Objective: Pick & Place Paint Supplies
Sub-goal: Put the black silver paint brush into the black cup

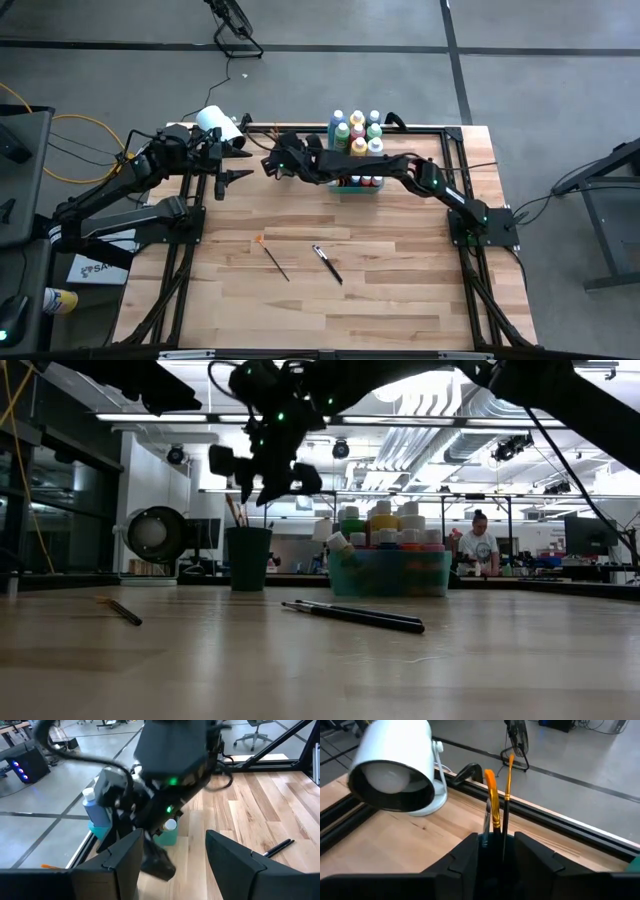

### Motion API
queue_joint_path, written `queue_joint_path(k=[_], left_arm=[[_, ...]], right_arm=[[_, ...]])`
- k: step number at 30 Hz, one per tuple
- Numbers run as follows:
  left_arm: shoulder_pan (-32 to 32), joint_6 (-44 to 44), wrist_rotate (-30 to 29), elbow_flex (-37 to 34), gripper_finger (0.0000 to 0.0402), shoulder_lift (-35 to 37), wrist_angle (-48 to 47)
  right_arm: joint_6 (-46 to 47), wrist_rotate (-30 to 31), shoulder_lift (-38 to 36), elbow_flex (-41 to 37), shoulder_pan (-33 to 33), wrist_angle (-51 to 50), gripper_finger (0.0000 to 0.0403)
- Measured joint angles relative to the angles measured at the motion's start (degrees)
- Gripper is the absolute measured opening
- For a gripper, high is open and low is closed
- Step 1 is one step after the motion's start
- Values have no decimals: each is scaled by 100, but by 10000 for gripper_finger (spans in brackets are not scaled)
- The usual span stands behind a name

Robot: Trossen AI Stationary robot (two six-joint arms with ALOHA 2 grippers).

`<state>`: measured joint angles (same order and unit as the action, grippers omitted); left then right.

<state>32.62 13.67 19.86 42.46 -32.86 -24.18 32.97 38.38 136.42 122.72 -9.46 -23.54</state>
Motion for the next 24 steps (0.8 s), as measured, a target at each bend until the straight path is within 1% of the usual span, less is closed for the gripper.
queue_joint_path(k=[6, 11, 14, 17, 24], left_arm=[[0, 0, 7, 0, 211, 0, 0], [-2, 0, 11, 0, 211, 0, 0], [-2, 2, 11, 0, 211, 0, 0], [-2, 2, 11, 0, 211, 0, 0], [-2, 137, 7, 0, 211, 0, -12]], right_arm=[[-17, 4, -392, 0, 142, -334, 130], [15, -187, -867, 0, 241, -1035, 129], [249, -581, -1193, 2, 316, -1717, 129], [793, -1154, -1422, 2, 421, -2468, 128], [1796, -2405, -1529, 1, 787, -4148, 122]])
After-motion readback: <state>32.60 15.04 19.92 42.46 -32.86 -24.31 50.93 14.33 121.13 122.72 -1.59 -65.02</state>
